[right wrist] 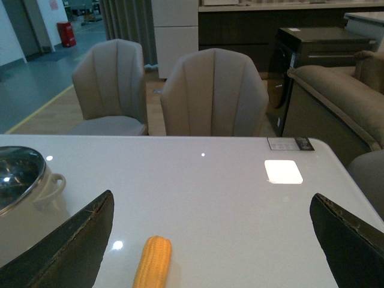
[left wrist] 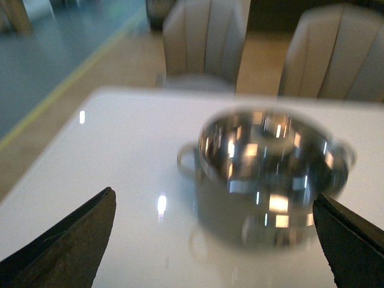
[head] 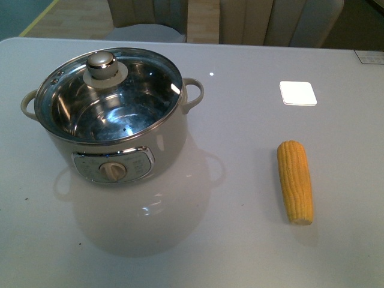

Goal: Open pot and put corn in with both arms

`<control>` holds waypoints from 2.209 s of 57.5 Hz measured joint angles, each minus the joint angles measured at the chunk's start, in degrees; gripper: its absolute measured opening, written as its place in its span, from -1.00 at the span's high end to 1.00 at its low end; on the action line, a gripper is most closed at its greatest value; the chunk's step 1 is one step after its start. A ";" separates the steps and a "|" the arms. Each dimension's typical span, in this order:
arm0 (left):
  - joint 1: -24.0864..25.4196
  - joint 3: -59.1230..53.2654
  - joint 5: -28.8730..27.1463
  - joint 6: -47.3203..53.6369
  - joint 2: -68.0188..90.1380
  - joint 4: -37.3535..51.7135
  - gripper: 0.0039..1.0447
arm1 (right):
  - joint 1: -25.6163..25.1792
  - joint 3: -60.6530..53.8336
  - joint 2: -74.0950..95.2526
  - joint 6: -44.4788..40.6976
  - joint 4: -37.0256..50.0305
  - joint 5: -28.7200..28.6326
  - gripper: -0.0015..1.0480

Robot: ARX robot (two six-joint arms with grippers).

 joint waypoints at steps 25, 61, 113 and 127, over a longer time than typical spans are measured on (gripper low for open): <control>-0.98 18.27 4.81 6.95 53.20 38.14 -0.87 | 0.00 0.00 0.00 0.00 0.00 0.07 -0.83; -5.42 39.69 7.52 1.51 86.51 46.18 -0.87 | 0.00 0.00 0.00 0.00 0.00 0.04 -0.83; -8.57 49.44 7.06 -0.31 102.03 48.83 -0.87 | 0.00 0.00 0.00 0.00 0.00 0.04 -0.83; -9.31 49.53 6.38 0.46 103.49 49.75 -0.87 | 0.00 0.00 0.00 0.00 0.00 0.04 -0.83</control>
